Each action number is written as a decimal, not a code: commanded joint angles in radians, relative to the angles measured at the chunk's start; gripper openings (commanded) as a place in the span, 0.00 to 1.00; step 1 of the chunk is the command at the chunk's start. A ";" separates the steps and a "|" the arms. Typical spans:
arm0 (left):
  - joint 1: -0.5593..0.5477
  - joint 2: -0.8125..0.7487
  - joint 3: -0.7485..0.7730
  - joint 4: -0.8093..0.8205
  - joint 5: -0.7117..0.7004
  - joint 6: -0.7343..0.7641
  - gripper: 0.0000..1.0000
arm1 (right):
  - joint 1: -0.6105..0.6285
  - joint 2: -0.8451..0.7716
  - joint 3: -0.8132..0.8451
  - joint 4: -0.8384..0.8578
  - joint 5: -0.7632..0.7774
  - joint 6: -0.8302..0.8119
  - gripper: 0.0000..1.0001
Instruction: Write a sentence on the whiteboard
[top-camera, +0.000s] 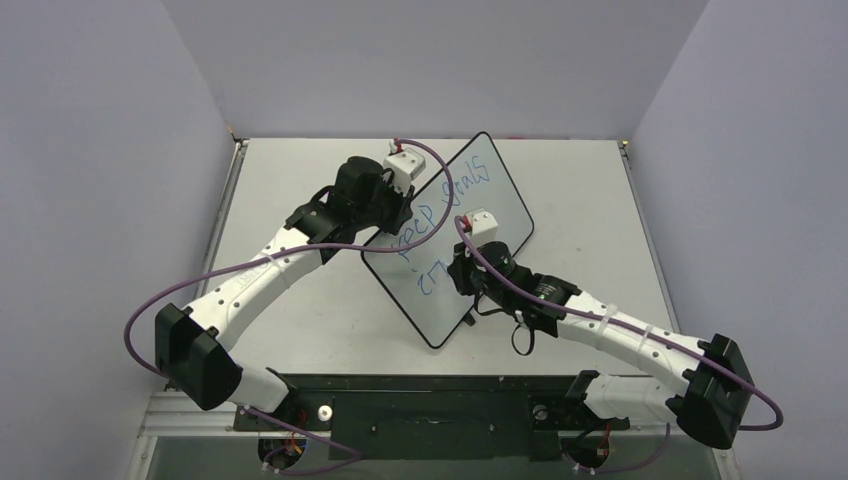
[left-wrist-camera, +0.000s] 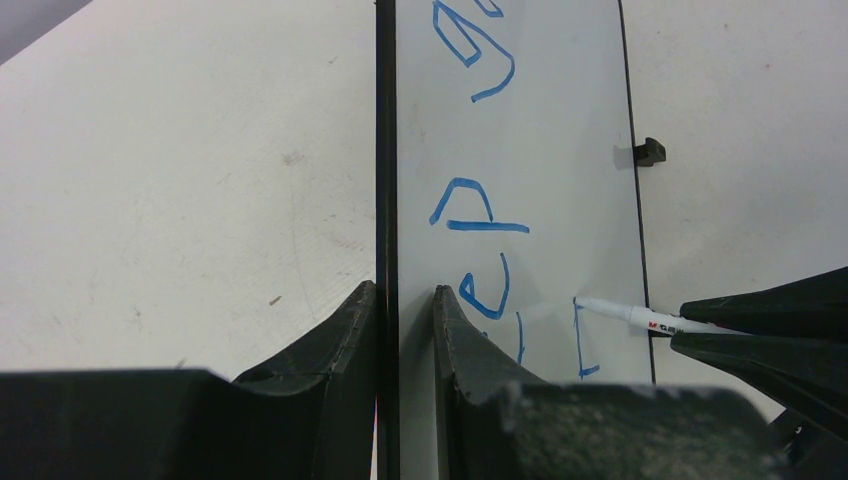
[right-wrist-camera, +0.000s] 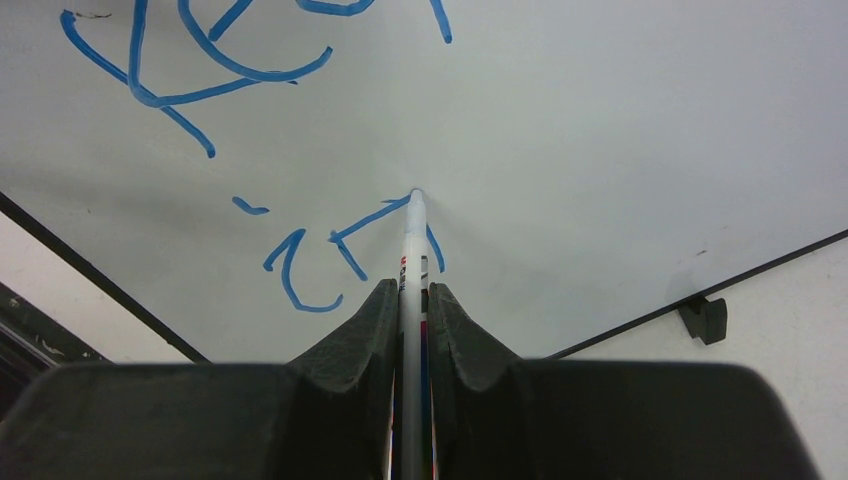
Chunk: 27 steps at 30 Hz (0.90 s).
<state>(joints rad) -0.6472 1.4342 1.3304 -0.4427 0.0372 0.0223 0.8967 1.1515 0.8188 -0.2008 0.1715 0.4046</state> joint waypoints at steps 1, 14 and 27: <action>-0.045 0.005 -0.027 -0.123 0.068 0.048 0.00 | -0.006 -0.061 0.022 0.006 -0.013 0.013 0.00; -0.045 -0.004 -0.029 -0.121 0.063 0.051 0.00 | -0.063 -0.179 0.033 -0.019 -0.030 0.039 0.00; -0.049 -0.032 -0.042 -0.107 0.065 0.050 0.00 | -0.227 -0.137 0.016 0.011 -0.170 0.017 0.00</action>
<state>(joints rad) -0.6598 1.4136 1.3224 -0.4393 0.0418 0.0238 0.7429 1.0149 0.8188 -0.2405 0.1043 0.4179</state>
